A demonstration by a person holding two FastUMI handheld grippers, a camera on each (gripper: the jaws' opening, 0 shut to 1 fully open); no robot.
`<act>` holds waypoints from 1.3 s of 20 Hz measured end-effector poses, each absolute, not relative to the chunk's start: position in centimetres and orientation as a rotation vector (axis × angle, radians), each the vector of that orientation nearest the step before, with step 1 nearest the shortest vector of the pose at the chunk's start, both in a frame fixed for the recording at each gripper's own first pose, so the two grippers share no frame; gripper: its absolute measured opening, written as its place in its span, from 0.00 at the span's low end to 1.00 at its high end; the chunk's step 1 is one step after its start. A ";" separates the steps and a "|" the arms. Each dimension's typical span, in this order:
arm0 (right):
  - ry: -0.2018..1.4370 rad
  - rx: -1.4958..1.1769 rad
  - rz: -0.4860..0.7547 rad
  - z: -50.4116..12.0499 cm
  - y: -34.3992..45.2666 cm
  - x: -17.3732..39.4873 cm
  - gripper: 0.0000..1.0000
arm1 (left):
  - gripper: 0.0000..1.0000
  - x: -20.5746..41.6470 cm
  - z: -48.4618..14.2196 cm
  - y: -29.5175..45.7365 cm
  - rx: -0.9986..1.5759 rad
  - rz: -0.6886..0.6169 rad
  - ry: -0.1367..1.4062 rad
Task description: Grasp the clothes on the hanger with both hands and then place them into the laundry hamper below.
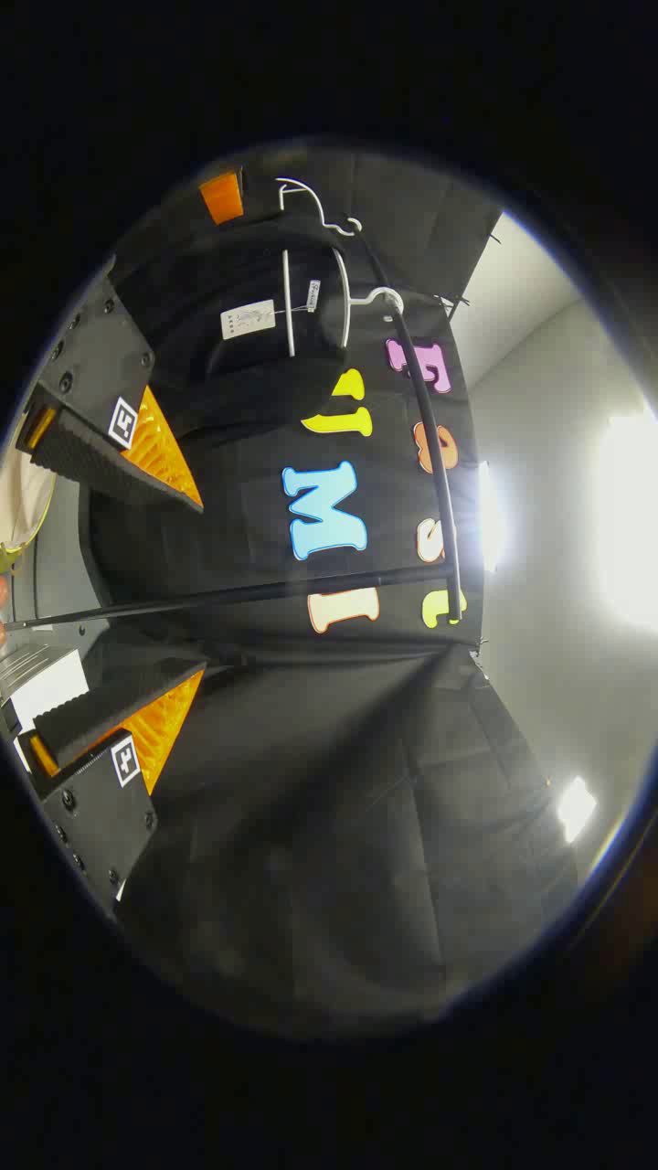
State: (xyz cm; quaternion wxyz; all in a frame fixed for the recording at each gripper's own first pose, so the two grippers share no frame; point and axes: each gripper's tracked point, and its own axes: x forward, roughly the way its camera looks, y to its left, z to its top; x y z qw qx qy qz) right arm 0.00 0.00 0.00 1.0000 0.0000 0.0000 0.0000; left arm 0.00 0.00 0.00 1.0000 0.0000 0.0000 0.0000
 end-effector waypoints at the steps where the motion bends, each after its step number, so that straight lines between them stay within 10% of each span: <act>1: 0.005 -0.001 -0.001 -0.2 0.2 -0.2 0.98 | 1.00 0.0 -0.1 0.2 -0.008 0.011 0.007; 26: 0.034 -0.036 0.188 1.2 9.3 2.6 0.98 | 0.97 2.7 0.9 5.1 -0.040 0.147 0.019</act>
